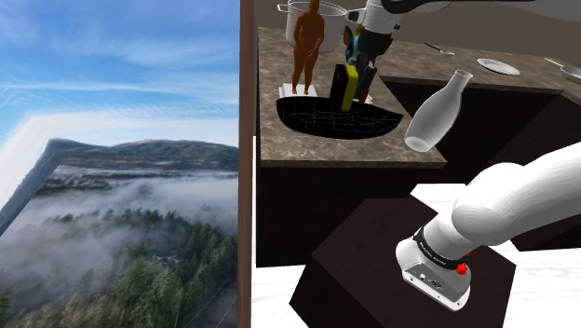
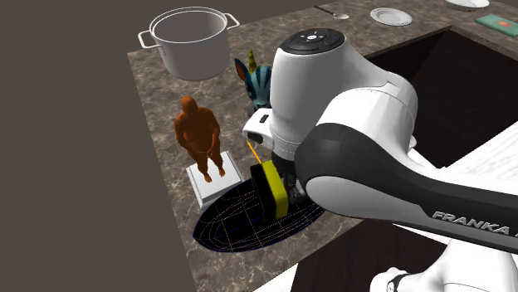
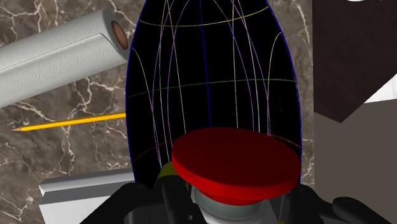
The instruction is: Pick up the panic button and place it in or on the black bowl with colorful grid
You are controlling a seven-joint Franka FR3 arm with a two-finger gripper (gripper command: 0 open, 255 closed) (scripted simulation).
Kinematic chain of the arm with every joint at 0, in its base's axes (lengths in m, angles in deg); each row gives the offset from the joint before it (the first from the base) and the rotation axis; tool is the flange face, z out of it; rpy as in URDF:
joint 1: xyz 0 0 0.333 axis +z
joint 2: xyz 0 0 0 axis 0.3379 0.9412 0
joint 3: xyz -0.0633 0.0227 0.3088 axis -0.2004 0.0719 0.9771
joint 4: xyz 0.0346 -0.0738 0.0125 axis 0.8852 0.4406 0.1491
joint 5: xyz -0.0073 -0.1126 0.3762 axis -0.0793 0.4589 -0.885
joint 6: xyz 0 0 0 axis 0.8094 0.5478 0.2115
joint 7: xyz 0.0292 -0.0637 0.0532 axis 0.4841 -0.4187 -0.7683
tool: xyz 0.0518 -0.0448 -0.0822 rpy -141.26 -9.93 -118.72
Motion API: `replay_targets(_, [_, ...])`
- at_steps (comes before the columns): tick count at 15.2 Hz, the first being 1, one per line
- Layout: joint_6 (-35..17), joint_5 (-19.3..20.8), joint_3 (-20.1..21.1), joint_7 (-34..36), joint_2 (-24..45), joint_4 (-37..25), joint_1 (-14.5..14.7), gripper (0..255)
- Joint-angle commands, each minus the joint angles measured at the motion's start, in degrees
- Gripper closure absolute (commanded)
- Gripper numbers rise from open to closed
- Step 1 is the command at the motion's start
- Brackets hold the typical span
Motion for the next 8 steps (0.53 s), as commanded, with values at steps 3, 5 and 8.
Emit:
replay_targets(3, [-0.76,-0.03,0.06,0.07,0.12,0.55,0.03,255])
replay_targets(5, [-0.76,-0.03,0.06,0.07,0.12,0.55,0.03,255])
replay_targets(8, [-0.76,-0.03,0.05,0.06,0.12,0.55,0.03,0])
